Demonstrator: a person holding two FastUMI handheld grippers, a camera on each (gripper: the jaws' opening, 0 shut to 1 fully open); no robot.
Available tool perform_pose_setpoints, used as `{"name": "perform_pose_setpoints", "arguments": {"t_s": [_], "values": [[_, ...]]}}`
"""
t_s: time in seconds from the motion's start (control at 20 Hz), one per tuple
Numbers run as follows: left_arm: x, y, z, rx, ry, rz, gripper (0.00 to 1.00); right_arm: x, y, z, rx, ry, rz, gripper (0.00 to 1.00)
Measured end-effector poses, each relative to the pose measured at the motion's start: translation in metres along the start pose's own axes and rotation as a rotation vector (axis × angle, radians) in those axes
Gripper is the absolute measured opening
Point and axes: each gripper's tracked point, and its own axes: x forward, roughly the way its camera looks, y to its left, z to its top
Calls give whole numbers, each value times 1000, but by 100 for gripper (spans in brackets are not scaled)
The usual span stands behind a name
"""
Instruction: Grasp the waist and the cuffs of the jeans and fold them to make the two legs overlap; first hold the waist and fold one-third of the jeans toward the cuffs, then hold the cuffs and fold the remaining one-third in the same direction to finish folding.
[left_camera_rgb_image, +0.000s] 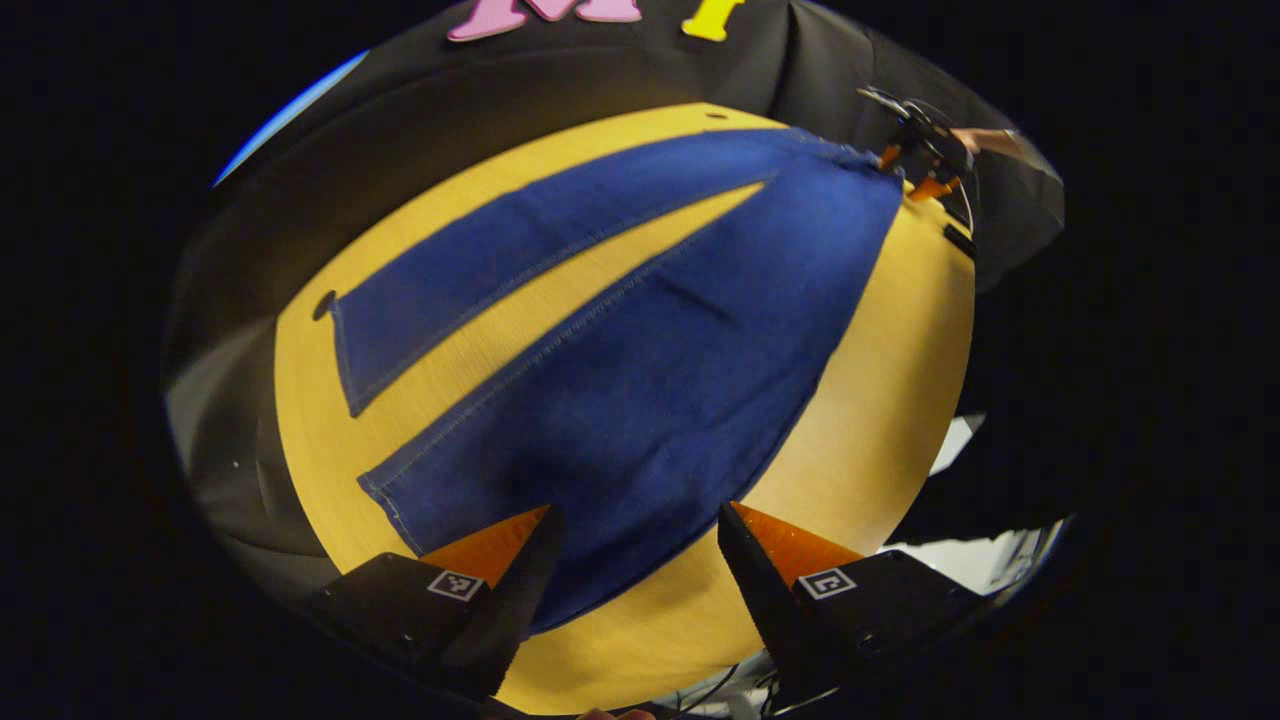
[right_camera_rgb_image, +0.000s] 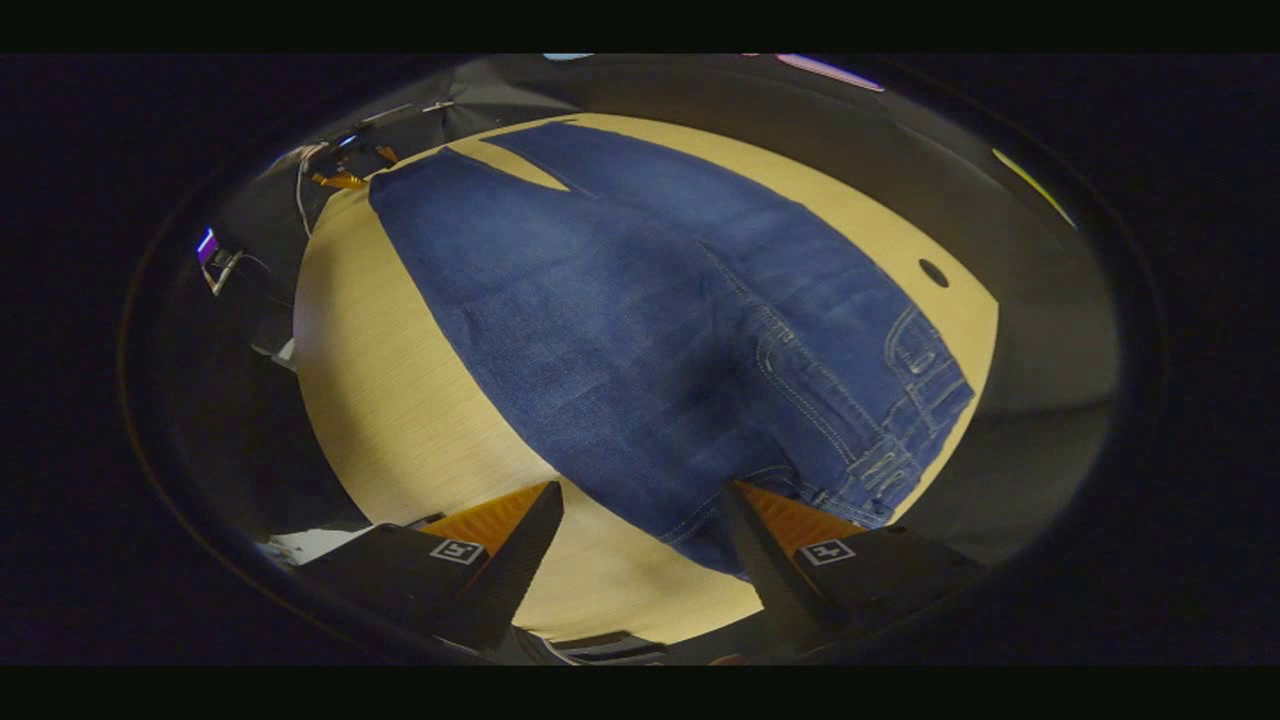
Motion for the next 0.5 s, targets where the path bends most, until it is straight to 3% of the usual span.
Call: {"name": "perform_pose_setpoints", "arguments": {"t_s": [0.05, 0.2, 0.4, 0.45, 0.5], "values": [[3, 2, -19, 31, 92, -45, 98, 4, 0, -3, 2, 18, 20, 98], [12, 15, -38, 82, 176, -26, 98, 7, -1, -3, 1, 35, 25, 98], [23, 28, -38, 59, 194, -21, 99, 9, -6, -2, 63, 61, -6, 97], [18, 35, -41, 59, 212, -11, 96, 11, -11, -3, 55, 74, -39, 94], [19, 39, -43, 48, 228, 0, 79, 9, -11, -2, 72, 79, -45, 82]]}}
